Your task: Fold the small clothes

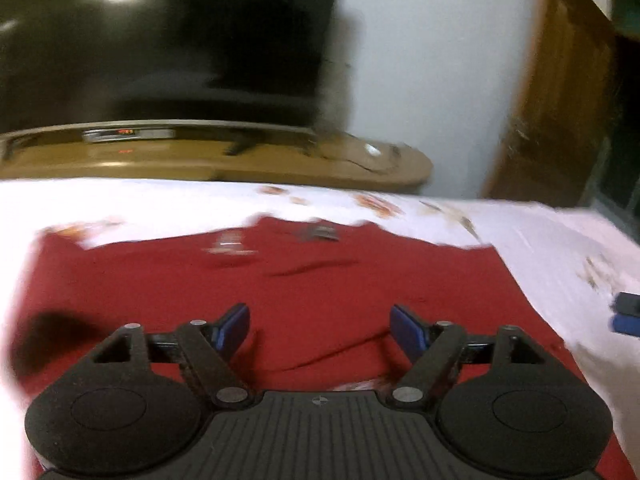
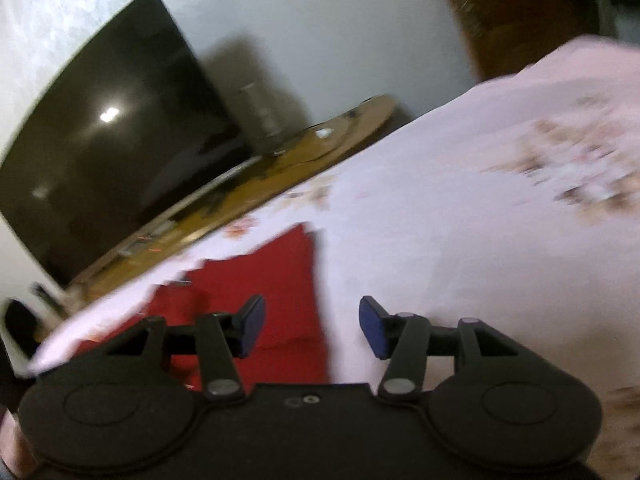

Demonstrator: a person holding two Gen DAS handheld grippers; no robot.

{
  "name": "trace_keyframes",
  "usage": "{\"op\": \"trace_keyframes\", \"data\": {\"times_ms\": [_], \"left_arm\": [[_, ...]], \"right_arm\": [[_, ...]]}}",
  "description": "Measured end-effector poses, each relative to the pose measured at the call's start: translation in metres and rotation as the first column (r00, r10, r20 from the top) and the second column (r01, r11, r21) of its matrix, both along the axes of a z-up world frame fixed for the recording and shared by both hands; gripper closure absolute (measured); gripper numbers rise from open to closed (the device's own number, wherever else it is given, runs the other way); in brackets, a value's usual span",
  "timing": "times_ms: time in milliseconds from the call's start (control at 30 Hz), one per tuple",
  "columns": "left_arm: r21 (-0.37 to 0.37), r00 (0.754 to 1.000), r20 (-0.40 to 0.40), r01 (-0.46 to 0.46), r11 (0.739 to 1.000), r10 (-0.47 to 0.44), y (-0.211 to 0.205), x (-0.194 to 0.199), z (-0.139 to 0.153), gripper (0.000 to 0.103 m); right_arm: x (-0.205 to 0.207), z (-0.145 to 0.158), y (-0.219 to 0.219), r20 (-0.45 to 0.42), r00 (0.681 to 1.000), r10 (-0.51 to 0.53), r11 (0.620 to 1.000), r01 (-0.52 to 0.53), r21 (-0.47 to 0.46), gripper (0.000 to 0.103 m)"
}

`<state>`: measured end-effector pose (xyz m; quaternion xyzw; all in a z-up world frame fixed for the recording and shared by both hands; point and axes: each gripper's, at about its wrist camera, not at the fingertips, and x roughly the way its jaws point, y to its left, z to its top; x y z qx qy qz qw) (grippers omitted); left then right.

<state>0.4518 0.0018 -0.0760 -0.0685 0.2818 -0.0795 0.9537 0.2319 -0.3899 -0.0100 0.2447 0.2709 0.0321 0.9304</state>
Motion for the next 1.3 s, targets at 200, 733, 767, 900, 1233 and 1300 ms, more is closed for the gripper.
{"op": "trace_keyframes", "data": {"times_ms": [200,733,767,900,1233,1300], "left_arm": [[0.032,0.957,-0.064,-0.282,0.959,0.283,0.104,-0.045,-0.015,0.026],[0.103,0.959,-0.119,-0.245,0.964,0.256,0.128,-0.045,-0.045,0.027],[0.115,0.962,-0.114,-0.236,0.965,0.249,0.126,-0.045,-0.045,0.031],[0.127,0.973,-0.091,-0.2,0.972,0.212,0.121,-0.044,-0.039,0.061],[0.069,0.978,-0.123,-0.159,0.985,0.166,0.123,-0.028,-0.036,0.09],[0.075,0.978,-0.128,-0.154,0.985,0.163,0.122,-0.027,-0.036,0.091]], "right_arm": [[0.07,-0.021,0.061,-0.06,0.982,0.18,0.97,-0.167,0.176,0.052],[0.133,-0.039,0.125,-0.085,0.975,0.205,0.964,-0.186,0.188,0.098],[0.129,-0.029,0.123,-0.055,0.978,0.2,0.97,-0.189,0.153,0.098],[0.119,-0.007,0.106,0.0,0.983,0.184,0.982,-0.183,0.052,0.098],[0.103,-0.02,0.079,-0.044,0.986,0.163,0.986,-0.164,-0.016,0.098],[0.102,-0.022,0.078,-0.043,0.987,0.157,0.987,-0.158,-0.025,0.098]]}}
